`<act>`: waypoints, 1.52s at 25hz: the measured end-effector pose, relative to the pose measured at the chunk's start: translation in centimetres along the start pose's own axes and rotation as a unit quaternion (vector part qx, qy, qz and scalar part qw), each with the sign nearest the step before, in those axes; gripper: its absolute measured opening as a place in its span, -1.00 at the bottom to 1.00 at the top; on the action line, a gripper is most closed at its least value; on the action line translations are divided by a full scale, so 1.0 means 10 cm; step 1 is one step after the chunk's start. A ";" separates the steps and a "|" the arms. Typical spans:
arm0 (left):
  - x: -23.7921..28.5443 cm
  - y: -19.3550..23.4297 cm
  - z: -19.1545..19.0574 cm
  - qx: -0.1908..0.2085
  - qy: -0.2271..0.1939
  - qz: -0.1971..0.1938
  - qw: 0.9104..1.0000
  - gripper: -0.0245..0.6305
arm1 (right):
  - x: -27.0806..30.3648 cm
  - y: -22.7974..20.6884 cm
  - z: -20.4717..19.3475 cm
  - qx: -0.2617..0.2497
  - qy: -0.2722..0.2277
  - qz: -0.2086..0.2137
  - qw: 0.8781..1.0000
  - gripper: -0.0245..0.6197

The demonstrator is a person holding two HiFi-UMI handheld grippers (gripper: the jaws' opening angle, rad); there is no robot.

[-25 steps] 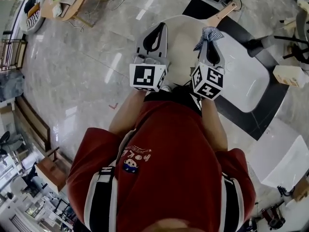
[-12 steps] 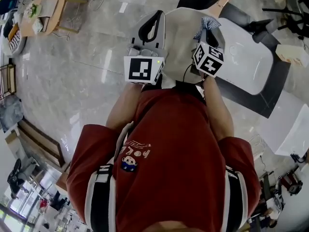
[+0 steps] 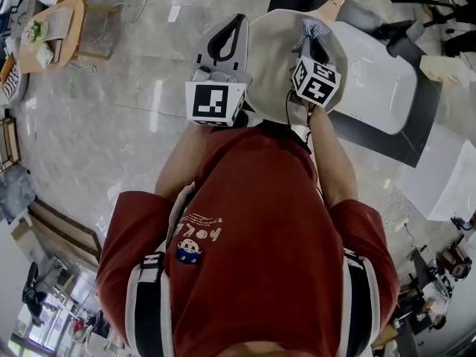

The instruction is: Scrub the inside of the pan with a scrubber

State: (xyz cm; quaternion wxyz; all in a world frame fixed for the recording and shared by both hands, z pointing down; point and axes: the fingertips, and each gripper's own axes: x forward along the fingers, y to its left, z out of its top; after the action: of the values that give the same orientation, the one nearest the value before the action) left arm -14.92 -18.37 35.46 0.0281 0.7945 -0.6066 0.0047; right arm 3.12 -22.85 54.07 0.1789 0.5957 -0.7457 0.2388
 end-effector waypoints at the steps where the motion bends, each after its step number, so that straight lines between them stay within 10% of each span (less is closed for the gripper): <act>1: -0.01 0.00 -0.01 0.002 0.003 0.001 1.000 -0.91 | 0.01 0.01 0.01 -0.001 -0.001 0.004 1.000 -0.74; 19: -0.29 0.17 -0.17 0.008 0.027 0.077 0.997 -0.91 | 0.13 0.61 0.03 -0.080 0.005 0.152 0.985 -0.72; 38: -0.71 0.13 -0.34 -0.001 0.038 0.197 0.980 -0.91 | -0.03 1.20 -0.19 -0.157 0.040 0.306 0.938 -0.72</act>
State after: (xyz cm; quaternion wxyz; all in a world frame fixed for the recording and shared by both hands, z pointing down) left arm -17.95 -11.66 38.65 0.0501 0.6583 -0.7500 0.0400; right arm -8.54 -19.43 53.80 0.2184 0.2928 -0.9122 0.1855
